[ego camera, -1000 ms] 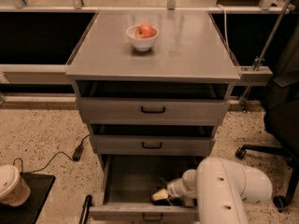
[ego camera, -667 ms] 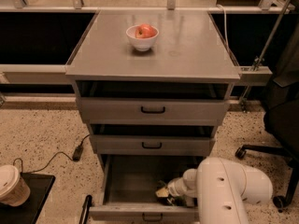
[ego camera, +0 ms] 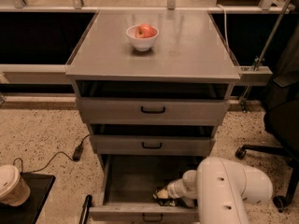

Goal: Pick green jalapeno chip bag from bottom drawer and place on counter

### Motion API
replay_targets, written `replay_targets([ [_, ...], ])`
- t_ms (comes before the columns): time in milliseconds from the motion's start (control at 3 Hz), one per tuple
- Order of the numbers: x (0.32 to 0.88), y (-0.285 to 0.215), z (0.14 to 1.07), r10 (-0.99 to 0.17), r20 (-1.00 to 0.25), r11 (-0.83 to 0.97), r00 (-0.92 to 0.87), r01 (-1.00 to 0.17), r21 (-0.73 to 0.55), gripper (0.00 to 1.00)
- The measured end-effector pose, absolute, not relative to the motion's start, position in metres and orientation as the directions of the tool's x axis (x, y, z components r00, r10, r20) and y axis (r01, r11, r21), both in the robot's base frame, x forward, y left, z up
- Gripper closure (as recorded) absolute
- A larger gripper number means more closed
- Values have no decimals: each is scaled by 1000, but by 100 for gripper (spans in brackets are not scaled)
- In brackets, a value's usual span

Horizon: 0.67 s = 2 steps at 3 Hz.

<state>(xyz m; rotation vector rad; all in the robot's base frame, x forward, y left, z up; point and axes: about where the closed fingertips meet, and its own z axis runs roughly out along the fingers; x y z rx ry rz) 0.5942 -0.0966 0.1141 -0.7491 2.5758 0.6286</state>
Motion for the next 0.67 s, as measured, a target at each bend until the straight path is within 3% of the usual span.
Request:
replay_targets([
  [333,590,-95,134,-427,-494,760,-757,-597,257,100],
  [667,609,-91,220,-472,-617,750,-630,-655,96,100],
])
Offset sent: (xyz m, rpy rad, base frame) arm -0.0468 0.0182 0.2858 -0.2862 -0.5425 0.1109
